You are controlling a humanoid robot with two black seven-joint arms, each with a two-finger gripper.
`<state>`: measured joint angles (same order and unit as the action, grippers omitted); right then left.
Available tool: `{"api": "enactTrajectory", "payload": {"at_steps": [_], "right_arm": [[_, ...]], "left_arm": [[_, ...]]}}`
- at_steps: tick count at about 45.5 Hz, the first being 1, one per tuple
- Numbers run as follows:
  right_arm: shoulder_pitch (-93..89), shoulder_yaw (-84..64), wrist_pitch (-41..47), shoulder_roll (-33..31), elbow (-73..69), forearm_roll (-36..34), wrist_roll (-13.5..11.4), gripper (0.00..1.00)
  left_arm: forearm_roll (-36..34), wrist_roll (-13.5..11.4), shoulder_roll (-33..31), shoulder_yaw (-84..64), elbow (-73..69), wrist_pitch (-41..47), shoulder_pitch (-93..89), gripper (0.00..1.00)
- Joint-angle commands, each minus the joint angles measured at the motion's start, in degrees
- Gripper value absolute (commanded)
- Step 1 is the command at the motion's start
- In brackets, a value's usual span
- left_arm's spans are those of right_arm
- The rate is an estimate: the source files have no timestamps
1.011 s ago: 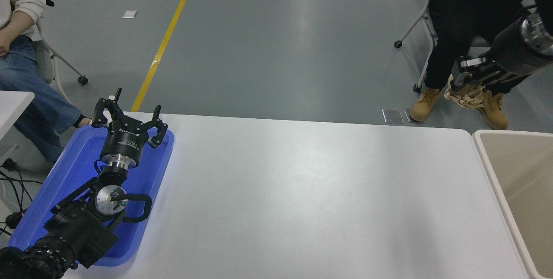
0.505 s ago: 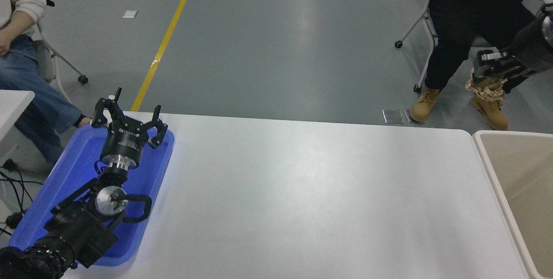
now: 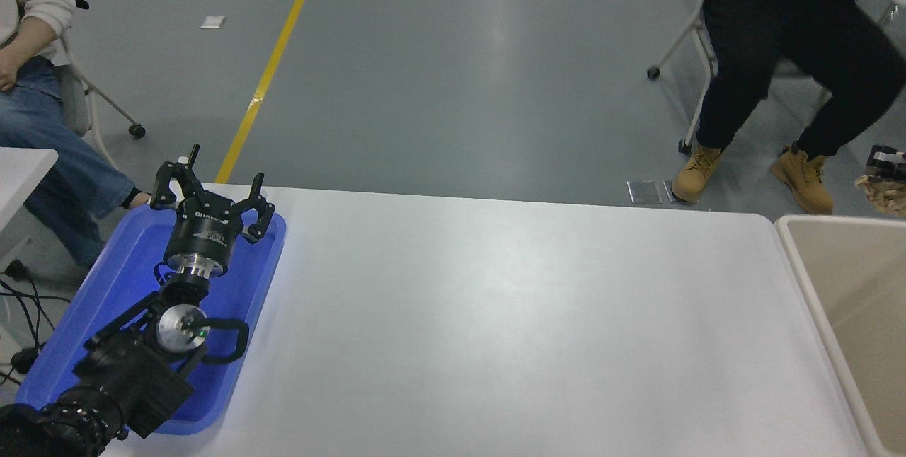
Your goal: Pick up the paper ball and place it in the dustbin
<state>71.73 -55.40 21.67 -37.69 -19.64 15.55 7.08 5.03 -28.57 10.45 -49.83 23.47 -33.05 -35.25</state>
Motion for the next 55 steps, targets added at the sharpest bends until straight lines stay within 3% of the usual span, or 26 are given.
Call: {"api": "enactTrajectory", "payload": {"at_steps": [1, 15, 45, 48, 51, 55], "right_arm": [[-15.64, 6.35, -7.86, 1.48, 10.76, -8.08, -1.63, 0.00], [-25.58, 18.56, -16.48, 3.76, 12.96, -8.43, -3.04, 0.00], [-33.23, 25.52, -18.33, 7.54, 15.16, -8.52, -2.95, 0.01], [-33.23, 25.43, -19.29, 7.46, 15.24, -8.43, -2.95, 0.56], [-33.06, 25.43, -21.40, 7.37, 15.24, -8.43, -2.86, 0.99], [-33.14, 25.52, -22.37, 7.37, 15.16, -8.43, -2.86, 1.00]], "left_arm": [[-0.02, 0.00, 0.01, 0.00, 0.00, 0.00, -0.09, 1.00], [-0.02, 0.00, 0.01, 0.00, 0.00, -0.08, -0.08, 1.00], [-0.02, 0.00, 0.01, 0.00, 0.00, 0.00, 0.00, 1.00], [-0.02, 0.00, 0.01, 0.00, 0.00, -0.08, 0.00, 1.00], [-0.02, 0.00, 0.01, 0.00, 0.00, 0.00, 0.00, 1.00], [-0.02, 0.00, 0.01, 0.00, 0.00, 0.00, 0.00, 1.00]]}}
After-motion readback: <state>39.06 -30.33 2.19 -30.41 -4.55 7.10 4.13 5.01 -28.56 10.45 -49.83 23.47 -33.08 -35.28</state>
